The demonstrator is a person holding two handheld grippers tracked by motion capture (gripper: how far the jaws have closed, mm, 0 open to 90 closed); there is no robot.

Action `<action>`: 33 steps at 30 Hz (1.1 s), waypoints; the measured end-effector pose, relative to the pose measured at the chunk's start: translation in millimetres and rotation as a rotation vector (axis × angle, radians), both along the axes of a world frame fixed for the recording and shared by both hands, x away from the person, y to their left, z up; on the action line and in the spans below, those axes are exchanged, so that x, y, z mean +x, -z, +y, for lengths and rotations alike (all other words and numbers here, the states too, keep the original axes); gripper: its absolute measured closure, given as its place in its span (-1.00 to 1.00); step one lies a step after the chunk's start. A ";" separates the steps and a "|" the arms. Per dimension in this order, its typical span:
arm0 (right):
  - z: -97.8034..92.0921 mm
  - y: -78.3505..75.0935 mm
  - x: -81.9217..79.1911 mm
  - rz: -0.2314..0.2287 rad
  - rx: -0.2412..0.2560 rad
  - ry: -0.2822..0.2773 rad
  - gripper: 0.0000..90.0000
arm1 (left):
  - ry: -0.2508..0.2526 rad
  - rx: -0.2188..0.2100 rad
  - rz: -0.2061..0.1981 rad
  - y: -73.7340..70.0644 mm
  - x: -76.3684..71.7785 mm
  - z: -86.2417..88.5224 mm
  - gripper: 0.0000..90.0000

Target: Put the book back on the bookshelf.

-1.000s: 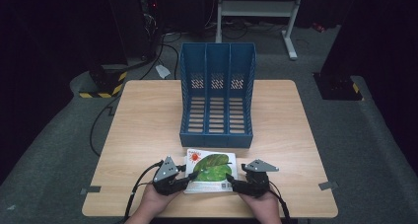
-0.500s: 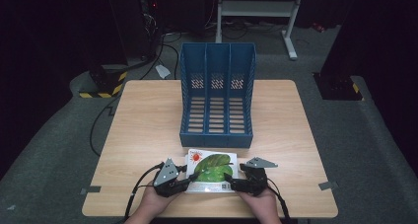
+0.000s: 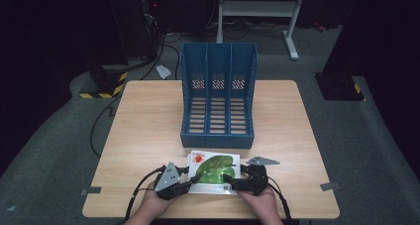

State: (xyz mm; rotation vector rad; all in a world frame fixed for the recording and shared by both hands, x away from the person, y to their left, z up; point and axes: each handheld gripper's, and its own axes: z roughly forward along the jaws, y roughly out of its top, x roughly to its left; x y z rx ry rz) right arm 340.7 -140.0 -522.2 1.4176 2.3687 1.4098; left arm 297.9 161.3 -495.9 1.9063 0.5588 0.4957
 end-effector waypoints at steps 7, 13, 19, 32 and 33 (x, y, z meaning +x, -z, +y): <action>-0.9 -0.5 0.7 0.011 0.011 -0.009 -0.59 | 0.004 -0.001 0.008 0.7 0.3 0.7 0.41; -2.7 -4.8 -3.6 -0.032 0.004 0.010 -0.45 | -0.001 -0.014 0.053 2.5 1.4 2.0 0.45; -3.3 -7.8 -5.8 -0.053 -0.003 0.021 -0.40 | -0.010 -0.020 0.063 2.4 1.5 1.5 0.46; -4.0 -15.9 -11.9 -0.129 -0.022 0.045 -0.30 | -0.021 -0.036 0.066 2.0 0.4 1.6 0.48; -4.2 -16.6 -12.3 -0.135 -0.021 0.046 -0.30 | -0.021 -0.037 0.067 2.0 0.4 1.6 0.48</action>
